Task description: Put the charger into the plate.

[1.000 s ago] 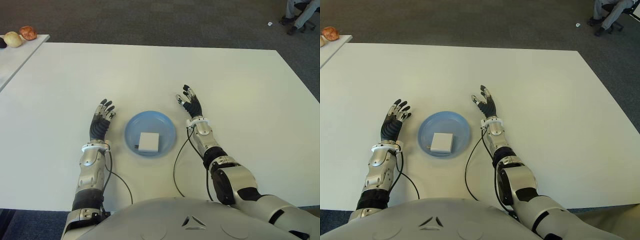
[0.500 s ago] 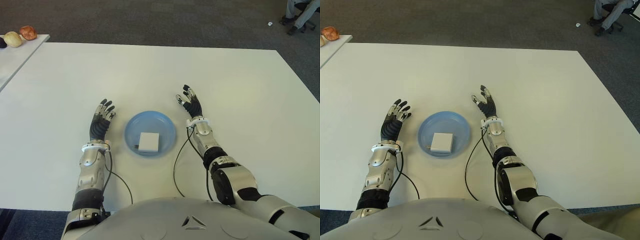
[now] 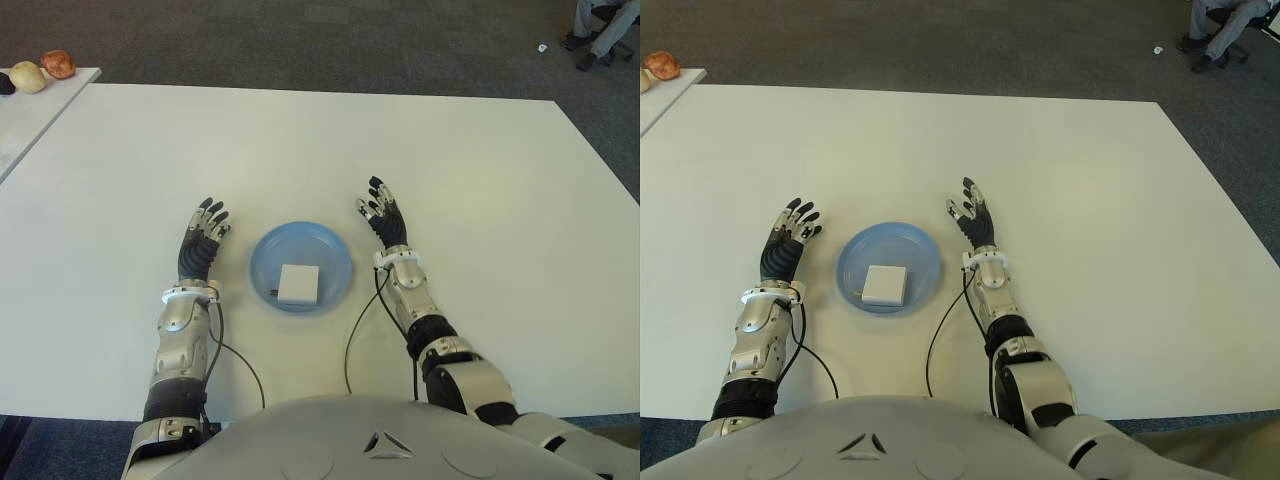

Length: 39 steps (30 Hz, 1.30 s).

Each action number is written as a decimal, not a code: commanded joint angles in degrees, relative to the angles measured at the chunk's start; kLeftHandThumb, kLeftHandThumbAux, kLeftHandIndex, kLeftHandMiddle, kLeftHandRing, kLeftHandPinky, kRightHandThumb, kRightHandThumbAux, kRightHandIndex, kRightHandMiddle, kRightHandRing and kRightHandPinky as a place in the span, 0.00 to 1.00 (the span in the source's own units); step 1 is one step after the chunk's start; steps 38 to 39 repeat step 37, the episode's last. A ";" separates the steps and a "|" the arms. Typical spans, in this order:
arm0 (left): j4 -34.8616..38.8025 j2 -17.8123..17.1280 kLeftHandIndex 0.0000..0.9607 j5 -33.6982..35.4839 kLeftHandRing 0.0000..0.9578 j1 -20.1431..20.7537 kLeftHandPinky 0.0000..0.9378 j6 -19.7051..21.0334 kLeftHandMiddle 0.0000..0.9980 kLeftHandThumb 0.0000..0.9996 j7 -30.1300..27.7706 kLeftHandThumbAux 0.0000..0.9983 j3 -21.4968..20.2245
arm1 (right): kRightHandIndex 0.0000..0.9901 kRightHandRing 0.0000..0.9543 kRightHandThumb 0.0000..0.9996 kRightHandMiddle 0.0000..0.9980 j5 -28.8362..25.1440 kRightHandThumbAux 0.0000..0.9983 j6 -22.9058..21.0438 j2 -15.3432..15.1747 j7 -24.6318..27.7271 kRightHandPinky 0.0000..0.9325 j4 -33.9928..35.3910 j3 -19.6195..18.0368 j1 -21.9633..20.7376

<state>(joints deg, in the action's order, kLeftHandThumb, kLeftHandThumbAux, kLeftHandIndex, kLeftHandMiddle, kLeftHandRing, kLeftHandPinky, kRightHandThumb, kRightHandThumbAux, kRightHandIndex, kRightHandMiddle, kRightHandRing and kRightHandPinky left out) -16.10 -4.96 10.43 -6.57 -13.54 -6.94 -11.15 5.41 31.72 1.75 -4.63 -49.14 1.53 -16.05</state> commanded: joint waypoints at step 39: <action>-0.05 -0.92 0.06 0.65 0.15 -1.00 0.17 3.76 0.13 0.03 -0.82 0.63 -1.42 | 0.00 0.02 0.15 0.03 -1.76 0.66 -0.08 1.38 1.29 0.05 5.13 -0.52 10.92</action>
